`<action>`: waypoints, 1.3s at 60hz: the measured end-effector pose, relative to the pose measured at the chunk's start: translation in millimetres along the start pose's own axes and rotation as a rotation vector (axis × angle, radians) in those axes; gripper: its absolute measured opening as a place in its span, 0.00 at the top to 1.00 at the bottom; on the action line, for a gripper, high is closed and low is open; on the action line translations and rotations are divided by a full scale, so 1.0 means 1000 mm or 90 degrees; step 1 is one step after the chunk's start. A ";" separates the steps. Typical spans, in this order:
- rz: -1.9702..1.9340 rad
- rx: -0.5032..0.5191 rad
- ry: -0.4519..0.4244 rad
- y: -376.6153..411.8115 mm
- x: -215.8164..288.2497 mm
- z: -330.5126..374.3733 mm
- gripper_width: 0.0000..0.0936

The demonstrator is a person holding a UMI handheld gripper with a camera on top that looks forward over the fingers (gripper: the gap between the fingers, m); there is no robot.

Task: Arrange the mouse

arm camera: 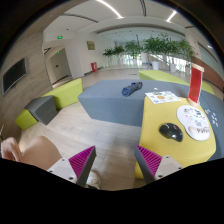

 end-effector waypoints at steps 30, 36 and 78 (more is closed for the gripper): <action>-0.002 -0.153 -0.021 -0.166 0.020 -0.018 0.13; -0.019 -0.182 -0.001 -0.211 0.016 -0.027 0.12; 0.003 -0.152 -0.011 -0.241 0.034 -0.109 0.23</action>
Point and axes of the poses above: the point between the fingertips, and its own axes, seen from behind it with the camera up: y to the left, x up, z backward, against the way the camera looks, the point moved 3 cm from there along z, backward, against the way the camera looks, and after that the axes turned 3 degrees about z, right-handed, at the moved point
